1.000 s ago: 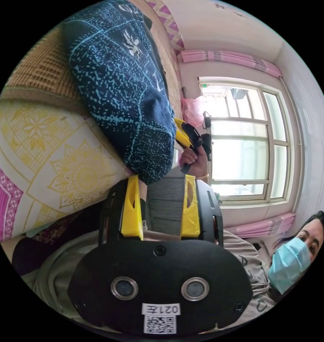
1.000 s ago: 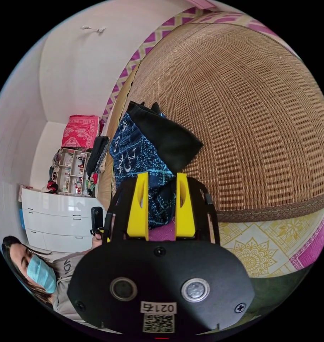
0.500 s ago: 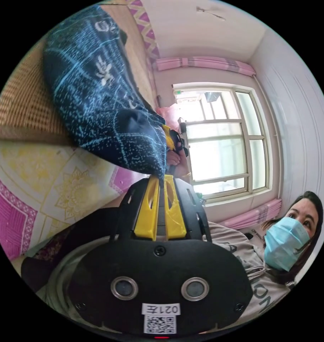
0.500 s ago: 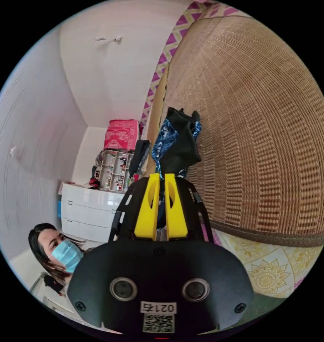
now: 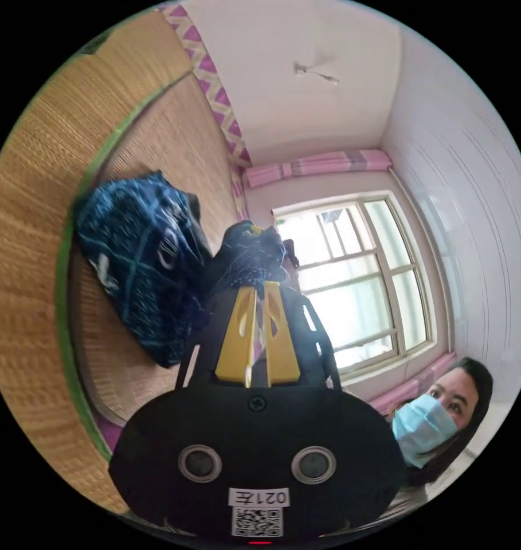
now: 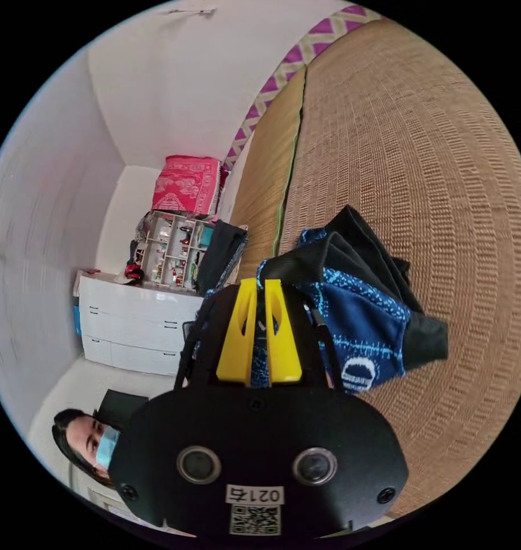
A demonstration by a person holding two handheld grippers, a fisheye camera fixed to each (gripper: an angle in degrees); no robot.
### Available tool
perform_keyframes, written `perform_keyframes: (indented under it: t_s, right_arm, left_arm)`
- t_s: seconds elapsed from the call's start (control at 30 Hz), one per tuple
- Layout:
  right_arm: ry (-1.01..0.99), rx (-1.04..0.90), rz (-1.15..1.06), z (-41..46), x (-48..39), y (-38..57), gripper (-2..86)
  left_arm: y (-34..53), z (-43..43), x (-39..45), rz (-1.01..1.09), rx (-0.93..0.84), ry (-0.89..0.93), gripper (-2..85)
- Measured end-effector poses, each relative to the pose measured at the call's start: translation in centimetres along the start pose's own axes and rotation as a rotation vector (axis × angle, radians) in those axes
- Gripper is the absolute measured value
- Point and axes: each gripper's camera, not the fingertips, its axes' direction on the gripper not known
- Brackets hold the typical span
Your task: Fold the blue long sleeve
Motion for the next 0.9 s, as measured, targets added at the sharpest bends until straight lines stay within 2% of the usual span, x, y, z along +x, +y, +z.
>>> perform_keyframes:
  t_s: [0.07,0.2,0.3,0.37,0.43,0.5,0.57,0.63,0.67,0.7,0.73,0.83,0.9]
  right_arm:
    - [0.041,-0.015,0.054,5.9,2.6,-4.7,3.4]
    - [0.137,0.008,0.146,11.2,7.8,-7.7,7.1]
    - [0.099,0.082,-0.007,9.7,5.9,-6.5,7.2]
    - [0.140,0.045,-0.238,10.2,0.8,-3.4,3.7]
    - [0.162,-0.040,-0.415,13.0,-3.6,-0.3,1.1]
    - [0.289,-0.115,-0.550,17.2,-7.5,2.9,-0.2]
    - [0.546,-0.148,-0.697,23.3,-10.8,6.9,-0.8]
    - [0.730,-0.139,-0.748,27.4,-11.2,9.0,-0.9]
    - [0.816,-0.160,-0.769,29.9,-10.5,9.9,-0.9]
    - [0.850,-0.173,-0.771,31.0,-9.9,10.1,-1.0]
    - [0.879,-0.190,-0.761,32.7,-8.2,10.2,-1.0]
    - [0.758,-0.178,-0.693,30.9,-6.1,9.1,-1.0]
    - [0.696,-0.200,-0.605,27.8,-5.6,8.5,-0.9]
  left_arm:
    - [-2.9,-1.2,-4.3,-0.057,0.057,-0.021,-0.8]
    - [-4.7,-3.4,-16.8,-0.318,0.174,0.001,-0.8]
    - [-2.5,-6.5,-16.4,-0.221,0.253,-0.006,-0.9]
    - [-1.1,-8.0,-13.8,-0.110,0.295,-0.082,-0.9]
    - [-1.4,-5.6,-9.9,0.062,0.210,-0.101,-0.9]
    - [-2.7,-0.8,-7.3,0.191,0.067,-0.122,-0.9]
    - [-4.0,4.3,-5.8,0.293,-0.028,-0.215,-0.9]
    - [-5.6,9.8,-6.4,0.348,-0.076,-0.469,-0.9]
    - [-6.1,10.7,-7.4,0.332,-0.090,-0.536,-0.9]
    - [-7.0,11.5,-9.9,0.278,-0.123,-0.624,-0.9]
    - [-7.5,11.5,-13.0,0.206,-0.155,-0.594,-0.9]
    - [-7.6,9.2,-16.6,0.067,-0.128,-0.420,-0.9]
    - [-7.0,8.6,-16.5,0.074,-0.123,-0.441,-0.9]
